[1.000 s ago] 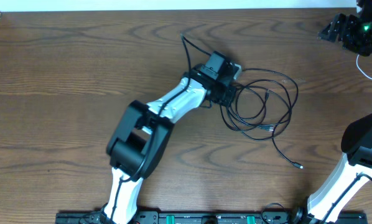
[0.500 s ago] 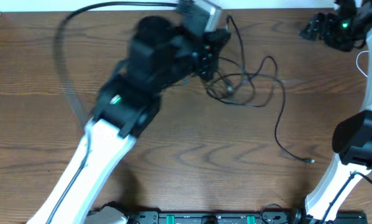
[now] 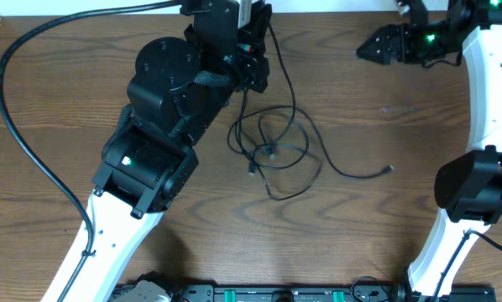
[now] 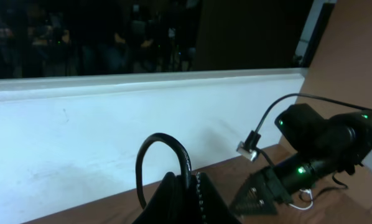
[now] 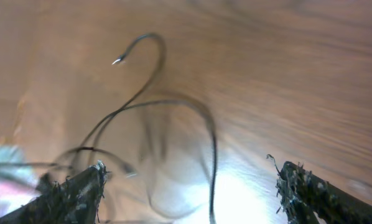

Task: Untangle cables

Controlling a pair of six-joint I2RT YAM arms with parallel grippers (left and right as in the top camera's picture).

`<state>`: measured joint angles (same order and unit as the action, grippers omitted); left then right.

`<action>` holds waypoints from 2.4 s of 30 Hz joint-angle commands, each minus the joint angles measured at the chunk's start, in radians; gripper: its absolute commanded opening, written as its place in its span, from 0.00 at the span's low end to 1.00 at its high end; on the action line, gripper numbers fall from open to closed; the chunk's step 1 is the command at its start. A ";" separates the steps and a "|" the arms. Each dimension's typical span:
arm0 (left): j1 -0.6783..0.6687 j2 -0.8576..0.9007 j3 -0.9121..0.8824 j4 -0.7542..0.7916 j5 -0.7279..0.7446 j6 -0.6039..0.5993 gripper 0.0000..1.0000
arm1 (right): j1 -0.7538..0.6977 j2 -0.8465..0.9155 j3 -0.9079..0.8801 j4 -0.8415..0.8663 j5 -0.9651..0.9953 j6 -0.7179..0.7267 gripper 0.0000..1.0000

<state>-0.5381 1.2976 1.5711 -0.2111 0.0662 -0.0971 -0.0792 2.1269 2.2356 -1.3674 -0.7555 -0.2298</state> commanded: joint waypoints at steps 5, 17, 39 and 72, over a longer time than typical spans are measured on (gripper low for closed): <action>0.064 -0.014 -0.001 0.056 -0.034 0.005 0.08 | 0.037 0.005 -0.006 -0.126 -0.130 -0.193 0.88; 0.204 -0.013 -0.001 0.162 -0.085 -0.175 0.07 | 0.180 0.005 -0.007 -0.160 -0.064 -0.250 0.85; 0.204 -0.084 -0.001 0.207 -0.079 -0.264 0.07 | 0.452 0.007 -0.274 0.212 -0.066 -0.163 0.81; 0.215 -0.086 -0.001 0.116 -0.249 -0.226 0.07 | 0.338 -0.103 -0.332 0.560 0.125 0.174 0.01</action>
<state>-0.3290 1.2221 1.5696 -0.0948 -0.1074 -0.3431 0.3317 2.1181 1.8526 -0.8097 -0.6579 -0.0795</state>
